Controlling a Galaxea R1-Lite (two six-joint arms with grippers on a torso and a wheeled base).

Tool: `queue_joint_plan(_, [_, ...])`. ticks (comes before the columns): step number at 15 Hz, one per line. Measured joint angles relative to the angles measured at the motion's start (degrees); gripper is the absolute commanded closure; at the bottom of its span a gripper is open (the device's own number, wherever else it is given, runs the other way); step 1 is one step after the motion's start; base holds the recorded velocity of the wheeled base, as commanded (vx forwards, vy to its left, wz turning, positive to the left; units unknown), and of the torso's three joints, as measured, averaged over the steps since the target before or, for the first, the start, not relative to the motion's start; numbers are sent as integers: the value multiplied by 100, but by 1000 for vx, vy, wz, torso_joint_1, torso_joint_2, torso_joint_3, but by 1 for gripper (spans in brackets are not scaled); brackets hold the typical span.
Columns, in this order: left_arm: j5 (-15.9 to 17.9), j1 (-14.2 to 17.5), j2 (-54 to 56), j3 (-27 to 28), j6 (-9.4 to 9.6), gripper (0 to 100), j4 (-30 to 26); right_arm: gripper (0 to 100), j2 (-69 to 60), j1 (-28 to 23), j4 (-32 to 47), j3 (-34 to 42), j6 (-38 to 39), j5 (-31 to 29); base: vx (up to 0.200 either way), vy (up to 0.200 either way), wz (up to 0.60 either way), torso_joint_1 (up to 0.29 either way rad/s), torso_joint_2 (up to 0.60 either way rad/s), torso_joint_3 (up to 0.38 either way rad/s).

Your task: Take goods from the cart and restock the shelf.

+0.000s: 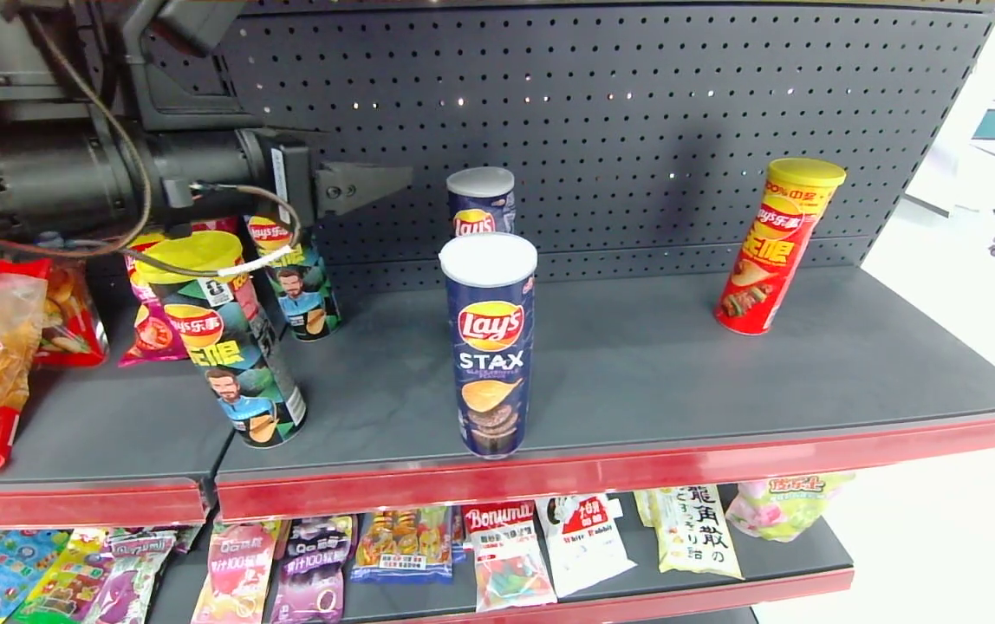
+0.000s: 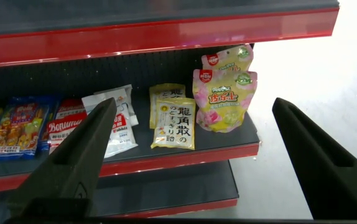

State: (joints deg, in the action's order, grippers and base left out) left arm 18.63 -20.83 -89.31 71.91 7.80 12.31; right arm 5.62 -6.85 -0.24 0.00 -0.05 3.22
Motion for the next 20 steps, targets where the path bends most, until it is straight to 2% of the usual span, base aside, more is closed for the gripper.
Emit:
queue_joint_plan(9, [-2, 151, 1936, -1428, -41, 0, -6, 0, 0, -1, 0, 0, -2, 0, 0, 0, 0, 0, 0, 0])
queue_joint_plan(12, [22, 315, 2933, -2100, -134, 0, -158, 0, 0, 0, 0, 0, -2, 1, 0, 0, 0, 0, 0, 0])
queue_joint_plan(15, [26, 667, 4181, -2682, -274, 0, -1084, 0, 0, 0, 0, 0, 0, 0, 0, 0, 0, 0, 0, 0])
queue_joint_plan(18, [-34, 879, 5695, -3027, -635, 0, -2753, 0, 0, 0, 2, 0, 0, 1, 0, 0, 0, 0, 0, 0])
queue_joint_plan(20, [-344, 1165, 6649, -3261, -972, 0, -3562, 0, 0, 0, 2, 0, 0, 0, 0, 0, 0, 0, 0, 0])
